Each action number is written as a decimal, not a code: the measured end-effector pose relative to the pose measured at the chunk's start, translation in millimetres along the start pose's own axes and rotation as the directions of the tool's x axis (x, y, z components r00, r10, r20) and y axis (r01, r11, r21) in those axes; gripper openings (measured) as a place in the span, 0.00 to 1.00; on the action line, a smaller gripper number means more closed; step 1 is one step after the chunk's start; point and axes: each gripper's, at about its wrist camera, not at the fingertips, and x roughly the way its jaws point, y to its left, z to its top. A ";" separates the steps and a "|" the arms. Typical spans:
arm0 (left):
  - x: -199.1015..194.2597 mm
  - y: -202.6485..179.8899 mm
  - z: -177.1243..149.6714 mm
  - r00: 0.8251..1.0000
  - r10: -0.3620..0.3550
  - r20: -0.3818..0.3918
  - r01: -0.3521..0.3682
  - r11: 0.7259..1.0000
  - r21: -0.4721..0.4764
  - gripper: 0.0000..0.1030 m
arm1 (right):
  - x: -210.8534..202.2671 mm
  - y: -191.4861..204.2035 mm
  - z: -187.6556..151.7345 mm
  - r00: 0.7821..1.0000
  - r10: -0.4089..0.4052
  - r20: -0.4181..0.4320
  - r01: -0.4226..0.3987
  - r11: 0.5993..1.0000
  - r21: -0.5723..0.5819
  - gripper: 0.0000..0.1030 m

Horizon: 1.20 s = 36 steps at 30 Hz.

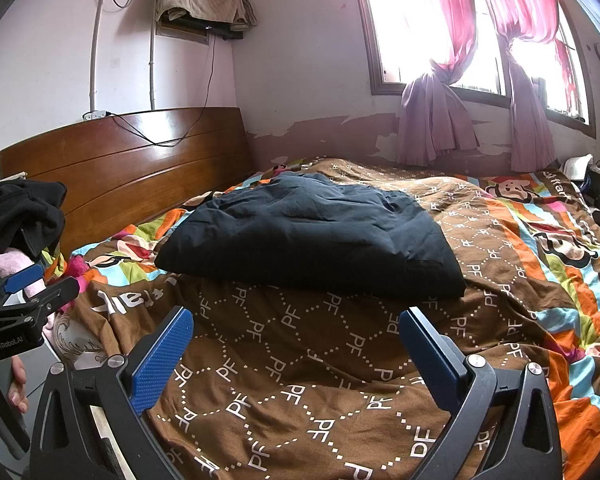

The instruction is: Fold large clothes

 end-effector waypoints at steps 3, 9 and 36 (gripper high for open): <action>0.2 0.3 0.2 1.000 -0.001 0.000 0.001 1.000 0.001 0.98 | -0.1 0.1 0.0 1.000 0.000 0.000 0.000 1.000 0.000 1.00; -0.1 0.0 -0.3 1.000 -0.001 0.000 0.001 1.000 -0.001 0.98 | -0.1 0.1 0.1 1.000 0.000 0.001 0.000 1.000 0.000 1.00; 0.4 -0.4 2.3 1.000 -0.016 -0.003 0.016 1.000 0.020 0.98 | -0.3 0.7 0.5 1.000 0.000 0.002 0.000 1.000 0.001 1.00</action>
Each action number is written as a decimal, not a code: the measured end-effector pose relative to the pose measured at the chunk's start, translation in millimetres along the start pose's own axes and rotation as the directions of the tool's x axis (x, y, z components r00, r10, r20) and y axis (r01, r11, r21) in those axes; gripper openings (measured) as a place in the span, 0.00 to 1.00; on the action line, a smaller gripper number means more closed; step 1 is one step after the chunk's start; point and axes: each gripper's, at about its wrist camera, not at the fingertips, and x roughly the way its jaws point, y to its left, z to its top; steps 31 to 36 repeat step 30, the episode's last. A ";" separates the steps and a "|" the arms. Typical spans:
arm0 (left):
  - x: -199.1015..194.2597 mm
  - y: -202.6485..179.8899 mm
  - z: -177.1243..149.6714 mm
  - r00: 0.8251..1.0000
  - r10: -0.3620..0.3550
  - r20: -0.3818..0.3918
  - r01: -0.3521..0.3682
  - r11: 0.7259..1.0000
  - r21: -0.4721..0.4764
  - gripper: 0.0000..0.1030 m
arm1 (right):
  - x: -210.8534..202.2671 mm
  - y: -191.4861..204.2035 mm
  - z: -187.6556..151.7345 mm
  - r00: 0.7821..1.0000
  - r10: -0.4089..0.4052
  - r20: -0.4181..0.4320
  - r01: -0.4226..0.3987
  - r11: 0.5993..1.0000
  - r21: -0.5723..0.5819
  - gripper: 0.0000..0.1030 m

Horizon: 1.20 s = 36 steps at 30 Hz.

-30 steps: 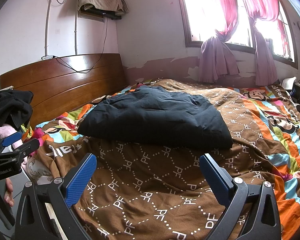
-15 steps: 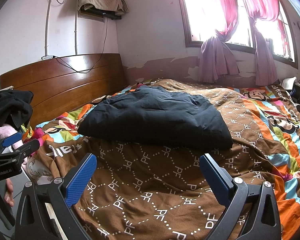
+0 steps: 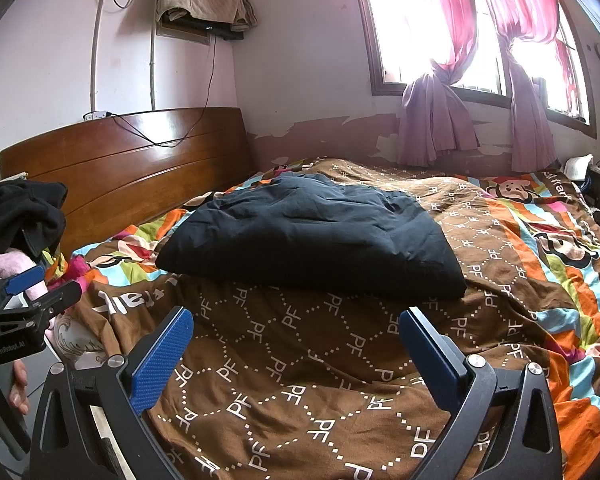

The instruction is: Fold large clothes

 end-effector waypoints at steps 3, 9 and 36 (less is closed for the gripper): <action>1.2 -0.8 -1.7 1.000 0.009 -0.002 -0.009 1.000 0.015 0.98 | 0.0 0.1 0.0 1.000 -0.001 0.000 0.001 1.000 0.000 1.00; 3.9 0.2 -6.0 0.997 0.071 0.003 -0.071 0.997 0.020 0.98 | 0.2 0.0 -0.2 1.000 -0.001 0.000 0.001 1.000 0.001 1.00; 6.7 -1.0 -8.8 0.997 0.072 -0.001 -0.072 0.997 0.031 0.98 | -0.1 -1.3 -0.6 1.000 -0.001 0.000 0.001 1.000 0.002 1.00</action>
